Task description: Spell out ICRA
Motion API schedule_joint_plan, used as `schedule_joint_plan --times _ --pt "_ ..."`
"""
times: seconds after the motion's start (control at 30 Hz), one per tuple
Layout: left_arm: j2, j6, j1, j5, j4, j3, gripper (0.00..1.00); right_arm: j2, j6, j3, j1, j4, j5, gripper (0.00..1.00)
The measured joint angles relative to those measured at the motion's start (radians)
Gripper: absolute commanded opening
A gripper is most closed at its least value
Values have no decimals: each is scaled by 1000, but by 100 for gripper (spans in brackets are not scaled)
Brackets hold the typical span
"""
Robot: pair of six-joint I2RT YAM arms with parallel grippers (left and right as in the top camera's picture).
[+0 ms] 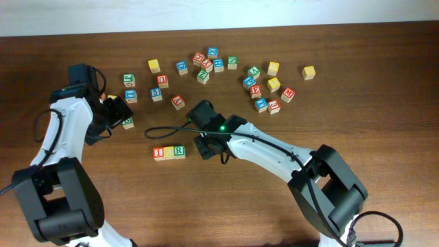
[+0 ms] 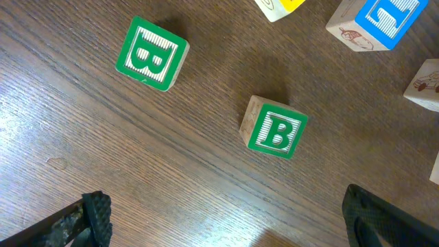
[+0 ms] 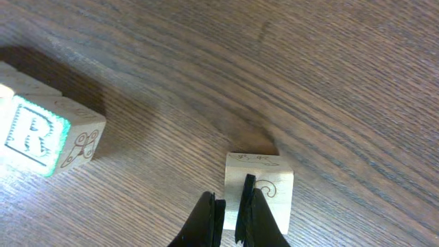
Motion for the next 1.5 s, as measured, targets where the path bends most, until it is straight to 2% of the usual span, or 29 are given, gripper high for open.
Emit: schedule_joint_plan --times 0.37,0.93,1.5 --pt "0 0 0 0 0 0 99 -34 -4 19 6 -11 14 4" --pt "0 0 0 0 0 0 99 6 10 22 6 20 -114 4" --pt "0 0 0 0 0 0 99 27 10 21 6 -28 -17 4"
